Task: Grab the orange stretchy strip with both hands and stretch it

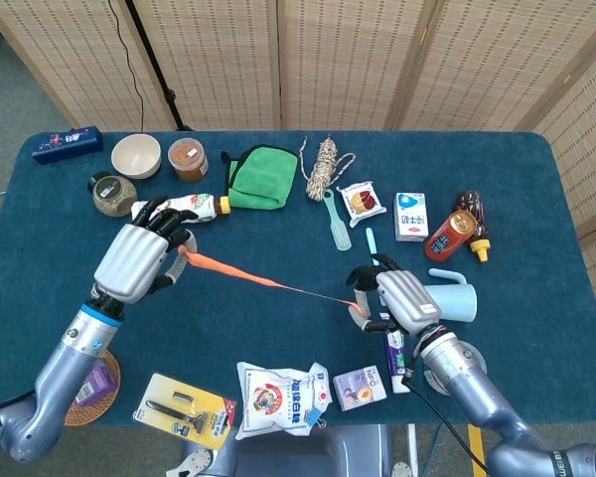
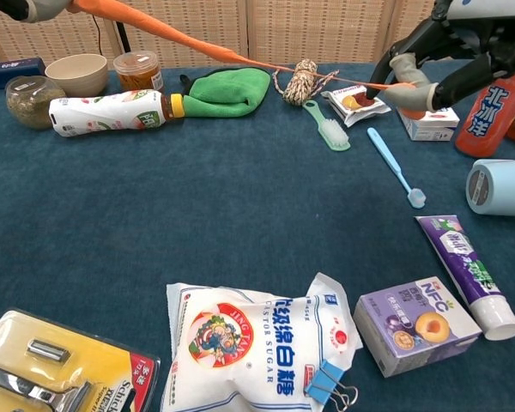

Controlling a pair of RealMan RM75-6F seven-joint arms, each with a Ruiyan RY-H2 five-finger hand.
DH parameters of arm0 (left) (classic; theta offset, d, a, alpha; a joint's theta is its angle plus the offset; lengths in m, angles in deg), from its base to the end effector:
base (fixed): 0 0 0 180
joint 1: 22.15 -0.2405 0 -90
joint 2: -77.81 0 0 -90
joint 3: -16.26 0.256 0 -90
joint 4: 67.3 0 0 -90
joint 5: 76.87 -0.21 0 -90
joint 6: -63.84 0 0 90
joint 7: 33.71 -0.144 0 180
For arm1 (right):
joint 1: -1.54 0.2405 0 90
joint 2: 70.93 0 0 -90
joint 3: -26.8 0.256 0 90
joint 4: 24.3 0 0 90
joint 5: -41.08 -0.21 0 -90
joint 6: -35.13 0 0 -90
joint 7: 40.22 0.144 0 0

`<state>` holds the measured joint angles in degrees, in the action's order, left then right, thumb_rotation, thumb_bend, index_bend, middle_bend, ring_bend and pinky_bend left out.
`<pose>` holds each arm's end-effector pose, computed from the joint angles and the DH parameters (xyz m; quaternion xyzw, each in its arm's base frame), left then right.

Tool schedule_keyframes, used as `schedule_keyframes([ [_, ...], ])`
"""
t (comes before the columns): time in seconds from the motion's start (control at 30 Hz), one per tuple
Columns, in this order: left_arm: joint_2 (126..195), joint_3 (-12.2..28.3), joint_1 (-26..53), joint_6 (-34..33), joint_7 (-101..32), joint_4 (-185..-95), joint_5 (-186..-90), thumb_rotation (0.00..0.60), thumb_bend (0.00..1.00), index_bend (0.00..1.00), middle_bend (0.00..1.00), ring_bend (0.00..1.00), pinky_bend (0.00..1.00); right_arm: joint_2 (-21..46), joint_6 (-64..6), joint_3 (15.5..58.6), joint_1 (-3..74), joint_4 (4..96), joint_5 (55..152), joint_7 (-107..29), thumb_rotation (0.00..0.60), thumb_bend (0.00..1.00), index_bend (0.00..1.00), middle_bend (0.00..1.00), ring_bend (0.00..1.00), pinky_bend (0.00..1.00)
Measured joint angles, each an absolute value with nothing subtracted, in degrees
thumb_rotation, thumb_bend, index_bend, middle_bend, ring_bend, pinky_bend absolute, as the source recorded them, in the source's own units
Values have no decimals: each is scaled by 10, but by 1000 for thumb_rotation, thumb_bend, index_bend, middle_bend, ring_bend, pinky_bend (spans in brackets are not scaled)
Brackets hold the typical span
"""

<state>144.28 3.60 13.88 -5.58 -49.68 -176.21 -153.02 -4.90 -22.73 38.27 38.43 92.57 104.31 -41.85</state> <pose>-0.1133 0.3100 0.1176 -0.6961 -0.2929 -0.4952 0.4295 -0.1130 -0.2879 0.0804 0.6538 -0.5228 0.4600 0.2961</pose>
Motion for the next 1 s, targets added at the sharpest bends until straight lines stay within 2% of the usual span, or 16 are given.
schedule_keyframes([
  [1.0,1382,31,91,-82,-414,-1704,-1528,600,503,719,269,237,99,-51,-225,372,369,911,1057,-410,600,629,748,347,325,76],
])
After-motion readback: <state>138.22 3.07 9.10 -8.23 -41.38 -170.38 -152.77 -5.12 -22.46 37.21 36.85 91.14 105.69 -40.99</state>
